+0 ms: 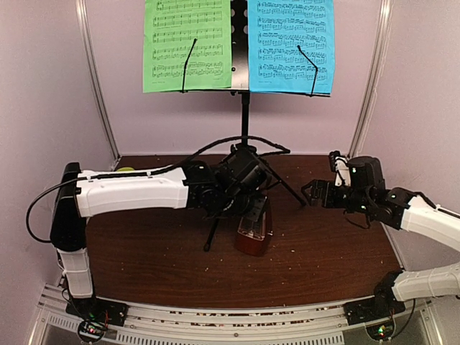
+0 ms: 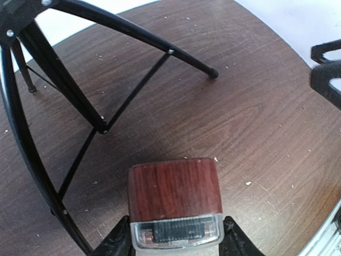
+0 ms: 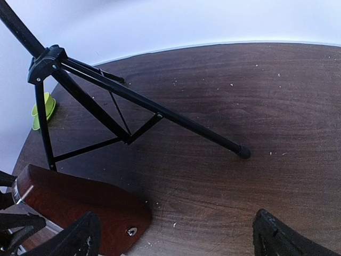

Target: Set up the instrument practice props

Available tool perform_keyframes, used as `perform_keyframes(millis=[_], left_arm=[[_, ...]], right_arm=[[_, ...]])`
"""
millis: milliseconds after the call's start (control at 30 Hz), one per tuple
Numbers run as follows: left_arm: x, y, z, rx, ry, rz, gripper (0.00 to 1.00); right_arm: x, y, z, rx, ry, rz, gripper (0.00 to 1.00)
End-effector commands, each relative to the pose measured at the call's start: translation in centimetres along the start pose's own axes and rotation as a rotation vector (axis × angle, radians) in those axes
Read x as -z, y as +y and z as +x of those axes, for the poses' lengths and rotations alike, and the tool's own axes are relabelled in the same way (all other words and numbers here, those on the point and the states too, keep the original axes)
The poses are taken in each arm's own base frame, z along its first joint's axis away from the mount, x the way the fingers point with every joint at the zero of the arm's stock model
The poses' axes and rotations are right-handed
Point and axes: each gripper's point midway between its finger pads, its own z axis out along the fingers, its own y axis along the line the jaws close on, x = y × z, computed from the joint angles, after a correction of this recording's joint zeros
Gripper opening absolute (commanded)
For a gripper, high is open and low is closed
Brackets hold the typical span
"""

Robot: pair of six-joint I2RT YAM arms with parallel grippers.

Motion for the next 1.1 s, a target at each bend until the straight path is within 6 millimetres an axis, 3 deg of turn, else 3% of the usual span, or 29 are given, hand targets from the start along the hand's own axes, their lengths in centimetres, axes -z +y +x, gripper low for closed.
perform_keyframes(millis=[0,133,200,333,500,600,767,933,1067], left_arm=[[1.9,-1.8,-3.5,0.071,-0.132,0.063,0.57],[2.4,-2.2,-3.2,0.048,-0.135,0.098,0.9],[3.1,-2.3,-3.6,0.002,-0.162,0.125,0.98],[6.1,0.0,-5.0,0.018,-0.196,0.18,0.98],[9.5,7.3,-5.5,0.113,-0.239,0.218,0.98],[11.4,9.3,-5.2,0.071,-0.271,0.285,0.98],[12.8,12.9,-4.5,0.155,-0.317,0.378,0.98],[14.5,14.0,-4.4,0.149,-0.363,0.357,0.98],[15.7,13.8,-4.2,0.139,-0.399,0.385,0.98]], right_arm=[[0.3,0.3,0.4,-0.076,0.006,-0.025,1.0],[0.5,0.4,0.4,-0.114,0.009,-0.017,1.0],[0.6,0.8,0.2,-0.129,0.004,-0.027,1.0],[1.5,3.2,-0.1,-0.092,-0.01,-0.111,1.0],[2.5,6.8,-0.2,-0.07,0.002,-0.215,1.0],[4.2,11.7,0.2,0.128,-0.013,-0.425,1.0],[3.2,14.7,1.0,0.389,0.018,-0.506,1.0],[0.2,16.7,3.6,0.513,0.163,-0.526,1.0],[-0.7,17.5,4.5,0.559,0.177,-0.549,1.0]])
